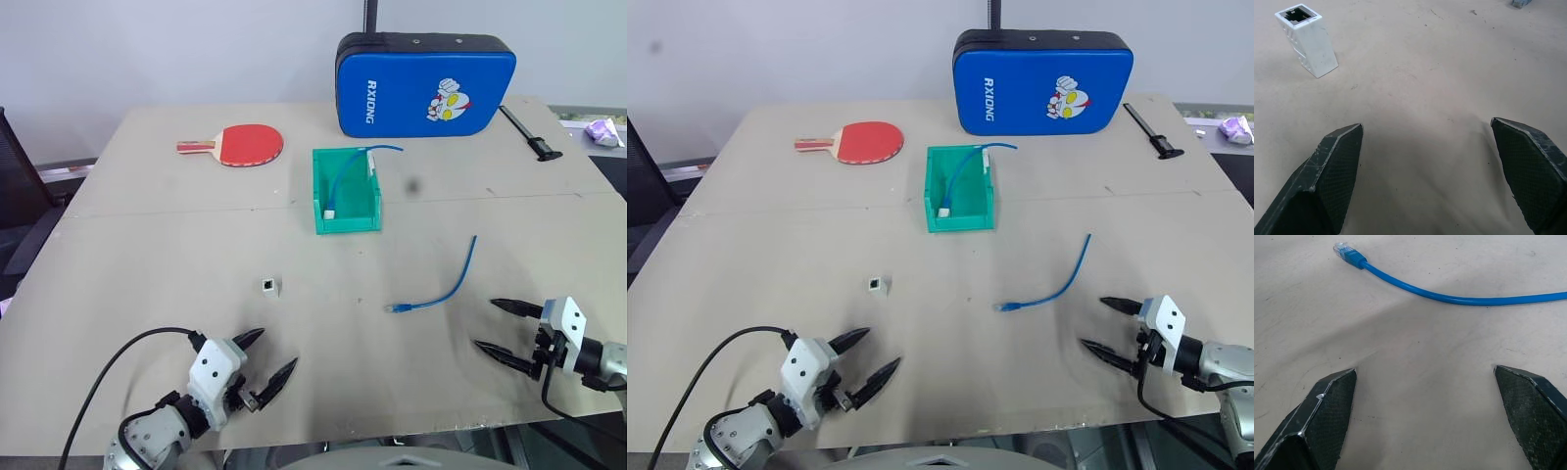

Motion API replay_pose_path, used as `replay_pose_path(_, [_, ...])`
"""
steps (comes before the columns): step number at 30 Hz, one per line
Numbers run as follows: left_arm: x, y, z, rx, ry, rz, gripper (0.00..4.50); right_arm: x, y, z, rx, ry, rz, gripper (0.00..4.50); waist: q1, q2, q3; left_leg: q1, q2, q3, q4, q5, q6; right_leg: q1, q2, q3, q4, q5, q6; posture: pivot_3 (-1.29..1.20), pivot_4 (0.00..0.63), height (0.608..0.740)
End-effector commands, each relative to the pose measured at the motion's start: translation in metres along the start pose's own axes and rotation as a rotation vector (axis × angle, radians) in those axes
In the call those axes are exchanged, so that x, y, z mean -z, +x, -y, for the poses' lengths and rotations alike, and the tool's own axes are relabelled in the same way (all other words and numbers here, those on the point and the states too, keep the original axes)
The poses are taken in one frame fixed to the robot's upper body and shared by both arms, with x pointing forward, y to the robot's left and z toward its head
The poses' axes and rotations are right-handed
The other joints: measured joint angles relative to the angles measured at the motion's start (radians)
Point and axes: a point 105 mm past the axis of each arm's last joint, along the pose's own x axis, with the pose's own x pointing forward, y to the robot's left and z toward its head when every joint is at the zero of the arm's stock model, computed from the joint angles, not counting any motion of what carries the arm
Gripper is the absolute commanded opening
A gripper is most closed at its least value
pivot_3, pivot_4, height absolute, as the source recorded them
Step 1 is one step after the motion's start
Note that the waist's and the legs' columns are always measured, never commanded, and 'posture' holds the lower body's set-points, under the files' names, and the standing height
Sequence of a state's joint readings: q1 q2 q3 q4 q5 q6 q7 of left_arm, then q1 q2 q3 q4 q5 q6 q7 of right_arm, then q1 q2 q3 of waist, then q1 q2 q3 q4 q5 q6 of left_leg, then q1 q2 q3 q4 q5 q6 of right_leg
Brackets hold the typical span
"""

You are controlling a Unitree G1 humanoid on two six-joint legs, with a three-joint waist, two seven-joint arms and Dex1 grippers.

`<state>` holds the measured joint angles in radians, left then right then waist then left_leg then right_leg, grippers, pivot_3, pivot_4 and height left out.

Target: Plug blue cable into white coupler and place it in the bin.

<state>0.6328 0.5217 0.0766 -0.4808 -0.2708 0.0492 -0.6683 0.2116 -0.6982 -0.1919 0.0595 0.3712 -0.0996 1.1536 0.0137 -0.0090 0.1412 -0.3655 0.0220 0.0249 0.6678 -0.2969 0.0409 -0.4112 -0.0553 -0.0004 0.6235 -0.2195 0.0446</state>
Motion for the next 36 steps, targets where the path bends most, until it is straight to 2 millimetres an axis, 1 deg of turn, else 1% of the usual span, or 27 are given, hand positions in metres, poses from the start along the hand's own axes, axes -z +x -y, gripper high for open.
replay_pose_path(1, [0.008, 0.002, 0.008, 0.031, -0.037, -0.034, 4.31, 0.001, -0.001, -0.003, -0.002, 0.016, 0.004, 4.44, 0.000, 0.000, 0.000, 0.000, 0.000, 0.000, 0.000, 0.000, 0.000, 0.000, 0.000, 0.000, 0.000, 0.000, 0.000, 0.00, 0.150, 0.728])
replay_pose_path(8, [0.008, 0.005, 0.009, 0.021, -0.054, -0.023, 4.31, 0.000, -0.003, -0.004, -0.005, 0.033, 0.010, 4.44, 0.002, 0.000, 0.000, 0.000, 0.000, 0.000, 0.000, 0.000, 0.000, 0.000, 0.000, 0.000, 0.000, 0.000, 0.000, 0.00, 0.150, 0.728])
replay_pose_path(20, [0.007, 0.004, 0.004, 0.027, -0.035, -0.026, 4.31, 0.002, -0.003, -0.004, -0.002, 0.031, 0.006, 4.44, 0.003, 0.000, 0.000, 0.000, 0.000, -0.001, 0.001, 0.000, 0.000, 0.000, 0.000, -0.001, 0.000, 0.000, 0.000, 0.00, 0.150, 0.728])
replay_pose_path(22, [0.006, 0.004, 0.004, 0.041, -0.023, -0.024, 4.31, -0.001, -0.003, -0.005, -0.012, 0.019, 0.010, 4.44, 0.003, 0.000, 0.000, 0.000, 0.000, -0.001, 0.001, 0.000, 0.000, 0.000, 0.000, -0.001, 0.000, 0.000, 0.000, 0.00, 0.150, 0.728])
replay_pose_path(24, [0.003, 0.003, 0.007, 0.094, 0.014, -0.030, 4.31, -0.008, 0.000, -0.007, -0.036, -0.010, 0.017, 4.44, 0.003, 0.000, 0.000, 0.000, 0.000, -0.001, 0.001, 0.000, 0.000, 0.000, 0.000, -0.001, 0.000, 0.000, 0.000, 0.00, 0.150, 0.728])
replay_pose_path(27, [-0.011, -0.002, 0.007, 0.227, 0.142, -0.042, 4.31, -0.024, 0.014, -0.010, -0.090, -0.119, 0.003, 4.44, 0.000, 0.000, 0.001, 0.000, 0.000, -0.001, 0.001, 0.000, 0.000, 0.000, 0.001, -0.001, 0.001, 0.000, 0.000, 0.00, 0.150, 0.728])
replay_pose_path(30, [-0.041, -0.003, -0.001, 0.332, 0.178, 0.004, 4.31, -0.054, 0.034, -0.013, -0.138, -0.135, 0.069, 4.44, -0.003, -0.002, 0.005, 0.000, 0.001, -0.001, 0.001, 0.000, 0.000, -0.001, 0.002, -0.001, 0.002, 0.000, 0.000, 0.00, 0.150, 0.728])
replay_pose_path(31, [-0.050, -0.003, -0.003, 0.363, 0.188, 0.018, 4.31, -0.061, 0.041, -0.015, -0.161, -0.155, 0.066, 4.44, -0.002, -0.003, 0.006, -0.001, 0.001, -0.001, 0.001, 0.000, 0.000, -0.001, 0.002, -0.001, 0.002, 0.000, 0.000, 0.00, 0.150, 0.728])
replay_pose_path(34, [-0.073, -0.006, -0.001, 0.483, 0.228, 0.028, 4.31, -0.071, 0.060, -0.019, -0.203, -0.204, 0.023, 4.44, -0.001, -0.007, 0.008, -0.001, 0.001, -0.002, 0.001, 0.000, 0.000, -0.001, 0.002, -0.002, 0.003, 0.001, -0.001, 0.00, 0.150, 0.728])
replay_pose_path(36, [-0.082, -0.007, 0.001, 0.555, 0.253, 0.013, 4.31, -0.077, 0.071, -0.024, -0.254, -0.199, 0.017, 4.44, 0.001, -0.006, 0.008, -0.003, 0.001, -0.002, 0.001, 0.000, 0.000, -0.001, 0.001, -0.002, 0.002, 0.003, -0.005, 0.00, 0.150, 0.728])
